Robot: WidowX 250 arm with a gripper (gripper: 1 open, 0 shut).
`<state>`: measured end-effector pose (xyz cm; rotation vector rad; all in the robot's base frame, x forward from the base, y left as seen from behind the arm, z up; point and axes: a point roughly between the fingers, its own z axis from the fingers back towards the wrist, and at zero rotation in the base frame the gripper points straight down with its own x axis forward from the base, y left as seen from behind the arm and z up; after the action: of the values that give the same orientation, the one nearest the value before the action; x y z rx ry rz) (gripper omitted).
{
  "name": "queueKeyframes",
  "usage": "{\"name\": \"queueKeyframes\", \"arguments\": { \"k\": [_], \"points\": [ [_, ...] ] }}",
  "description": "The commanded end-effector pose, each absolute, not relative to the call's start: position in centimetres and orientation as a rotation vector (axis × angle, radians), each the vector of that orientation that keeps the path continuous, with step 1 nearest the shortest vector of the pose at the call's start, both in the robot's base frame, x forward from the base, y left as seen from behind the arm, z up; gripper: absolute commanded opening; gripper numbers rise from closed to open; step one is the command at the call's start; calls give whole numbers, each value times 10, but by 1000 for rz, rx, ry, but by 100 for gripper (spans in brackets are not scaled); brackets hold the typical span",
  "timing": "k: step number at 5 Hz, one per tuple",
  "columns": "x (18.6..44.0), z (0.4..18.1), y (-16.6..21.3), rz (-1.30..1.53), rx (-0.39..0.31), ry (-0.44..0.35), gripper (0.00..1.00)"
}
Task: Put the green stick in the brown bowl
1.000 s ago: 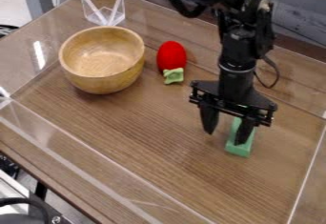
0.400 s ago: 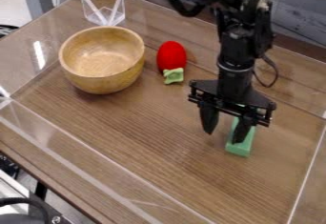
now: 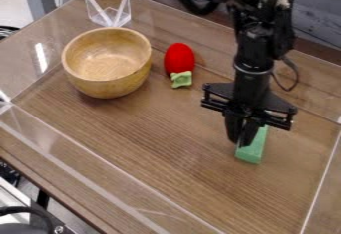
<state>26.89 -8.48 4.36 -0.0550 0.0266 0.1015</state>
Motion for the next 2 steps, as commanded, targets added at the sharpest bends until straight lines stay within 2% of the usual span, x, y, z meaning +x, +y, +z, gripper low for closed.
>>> {"name": "queueKeyframes", "arguments": {
  "k": [1, 2],
  "points": [
    [275, 62, -92, 84, -74, -49, 0],
    [269, 64, -85, 41, -77, -51, 0]
  ]
}}
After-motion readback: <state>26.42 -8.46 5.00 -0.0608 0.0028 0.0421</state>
